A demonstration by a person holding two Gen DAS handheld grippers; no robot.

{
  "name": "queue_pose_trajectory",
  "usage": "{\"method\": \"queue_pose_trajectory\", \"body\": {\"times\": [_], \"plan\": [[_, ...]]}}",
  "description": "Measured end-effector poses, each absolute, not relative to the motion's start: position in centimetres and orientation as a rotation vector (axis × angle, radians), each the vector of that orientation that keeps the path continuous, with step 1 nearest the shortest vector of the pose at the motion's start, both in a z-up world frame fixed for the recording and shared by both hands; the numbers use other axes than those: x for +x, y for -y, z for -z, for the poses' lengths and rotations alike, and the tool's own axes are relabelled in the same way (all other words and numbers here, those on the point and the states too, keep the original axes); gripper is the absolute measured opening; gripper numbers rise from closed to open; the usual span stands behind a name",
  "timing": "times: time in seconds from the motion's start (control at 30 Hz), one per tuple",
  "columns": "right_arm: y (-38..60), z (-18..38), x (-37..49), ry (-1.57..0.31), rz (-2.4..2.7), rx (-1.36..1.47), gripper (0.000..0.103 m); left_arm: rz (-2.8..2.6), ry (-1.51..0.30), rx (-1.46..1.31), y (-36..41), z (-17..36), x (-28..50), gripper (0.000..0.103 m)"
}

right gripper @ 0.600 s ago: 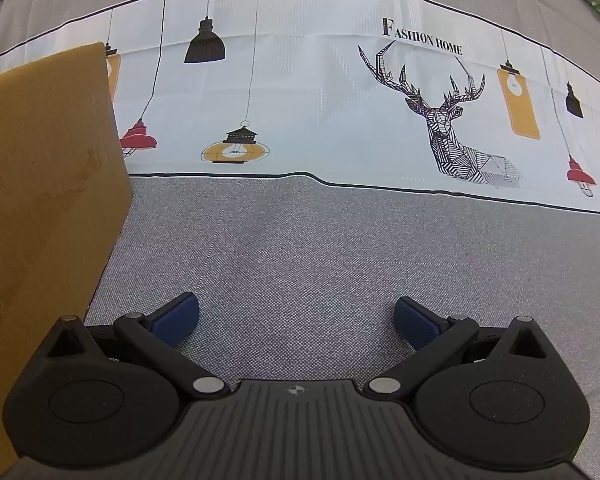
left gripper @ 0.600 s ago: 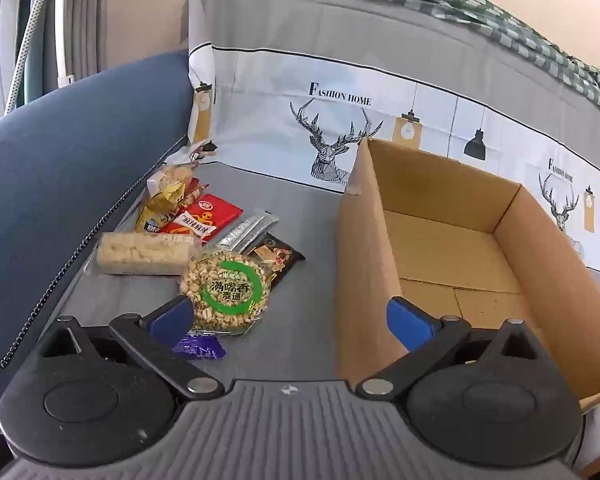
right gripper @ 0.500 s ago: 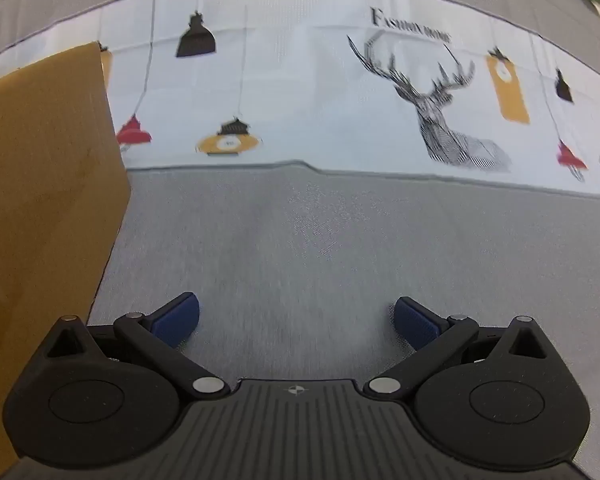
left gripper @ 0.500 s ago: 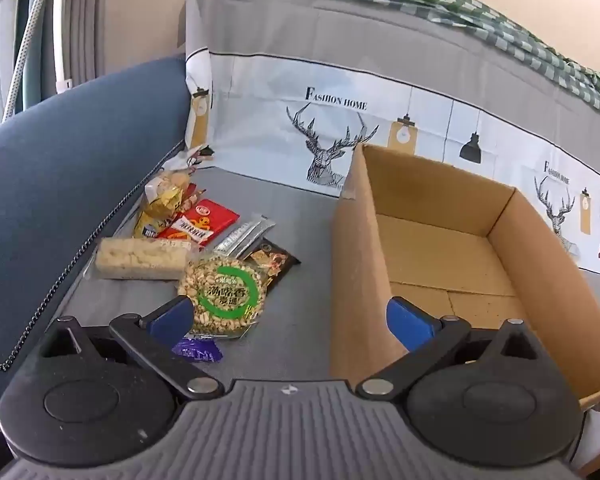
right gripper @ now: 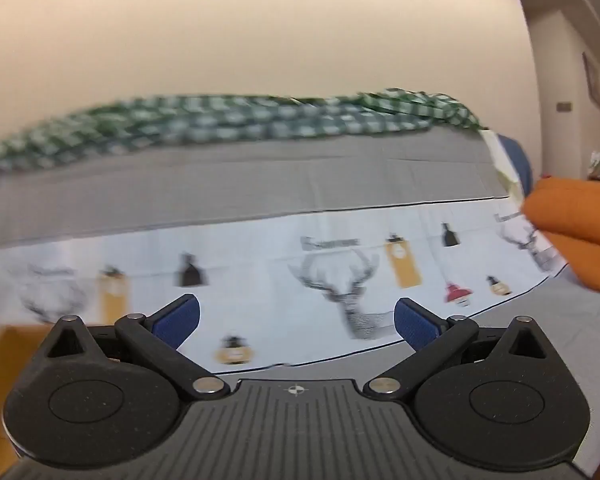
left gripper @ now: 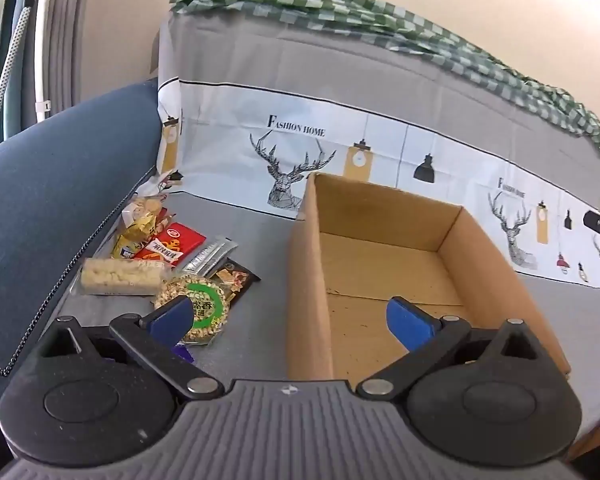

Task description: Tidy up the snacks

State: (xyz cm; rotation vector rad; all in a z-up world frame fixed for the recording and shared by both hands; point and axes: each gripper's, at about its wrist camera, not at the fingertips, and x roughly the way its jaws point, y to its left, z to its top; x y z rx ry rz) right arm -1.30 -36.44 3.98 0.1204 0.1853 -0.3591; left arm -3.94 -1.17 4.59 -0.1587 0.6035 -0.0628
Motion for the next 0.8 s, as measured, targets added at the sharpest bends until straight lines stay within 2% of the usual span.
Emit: {"method": "queue_pose_trajectory", "body": {"times": [0.17,0.37,0.5,0.6,0.8], "plan": [[31.0,-7.3,-3.6,-0.274,0.287,0.163,0.103,0.100,-0.599,-0.165,1.3,-5.1,-5.0,0.102],[24.7,-4.2,-5.9,-0.309,0.306,0.084,0.103,0.140,-0.642,-0.151,3.5,-6.3,-3.4,0.102],[22.9,-2.6,-5.7,-0.345,0.252,0.041,0.102,0.149,-0.626,-0.161,4.0,-4.1,-3.2,0.102],[23.0,-2.3,-5.5,-0.395,0.211,0.051,0.102,0.176,-0.759,-0.190,3.9,-2.3,-2.1,0.102],[23.3,-1.3,-4.4,-0.489,0.177,0.023,0.102,0.196,-0.691,-0.106,5.7,-2.7,-1.1,0.102]]}}
